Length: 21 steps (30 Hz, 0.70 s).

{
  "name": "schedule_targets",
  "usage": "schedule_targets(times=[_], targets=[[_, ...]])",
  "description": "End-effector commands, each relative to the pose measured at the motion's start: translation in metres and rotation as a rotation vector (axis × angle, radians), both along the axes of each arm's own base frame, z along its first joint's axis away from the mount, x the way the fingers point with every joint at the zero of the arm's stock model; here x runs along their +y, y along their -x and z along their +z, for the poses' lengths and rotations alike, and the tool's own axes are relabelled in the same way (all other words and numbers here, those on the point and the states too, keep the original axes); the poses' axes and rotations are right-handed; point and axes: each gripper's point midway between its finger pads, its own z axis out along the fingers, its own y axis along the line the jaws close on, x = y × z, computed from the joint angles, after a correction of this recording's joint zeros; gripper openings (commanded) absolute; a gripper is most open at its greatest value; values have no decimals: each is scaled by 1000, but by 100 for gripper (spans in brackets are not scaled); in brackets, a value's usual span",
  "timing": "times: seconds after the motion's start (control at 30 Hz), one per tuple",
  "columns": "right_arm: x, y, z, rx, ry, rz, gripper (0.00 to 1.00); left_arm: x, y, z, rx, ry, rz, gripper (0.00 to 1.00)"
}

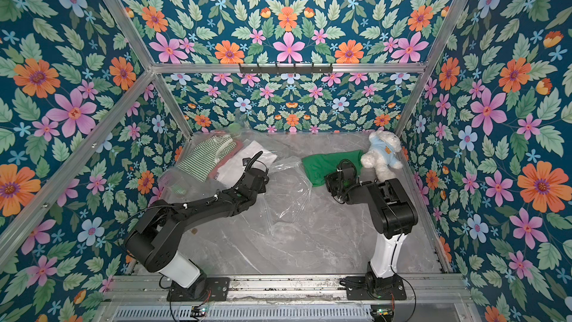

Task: Take the tank top out of the vacuum bag
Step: Move the tank top to the center of the board.

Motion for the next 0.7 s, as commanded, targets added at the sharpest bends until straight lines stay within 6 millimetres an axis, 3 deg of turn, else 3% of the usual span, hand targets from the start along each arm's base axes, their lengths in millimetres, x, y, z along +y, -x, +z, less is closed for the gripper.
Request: schedule_targets(times=[0.0, 0.17, 0.67], targets=[[-14, 2, -20, 105, 67, -35, 11, 7, 0, 2, -12, -15, 33, 0], [-21, -24, -17, 105, 110, -16, 1, 8, 0, 2, -12, -24, 35, 0], [-15, -114, -20, 102, 106, 62, 0, 10, 2, 3, -14, -24, 38, 0]])
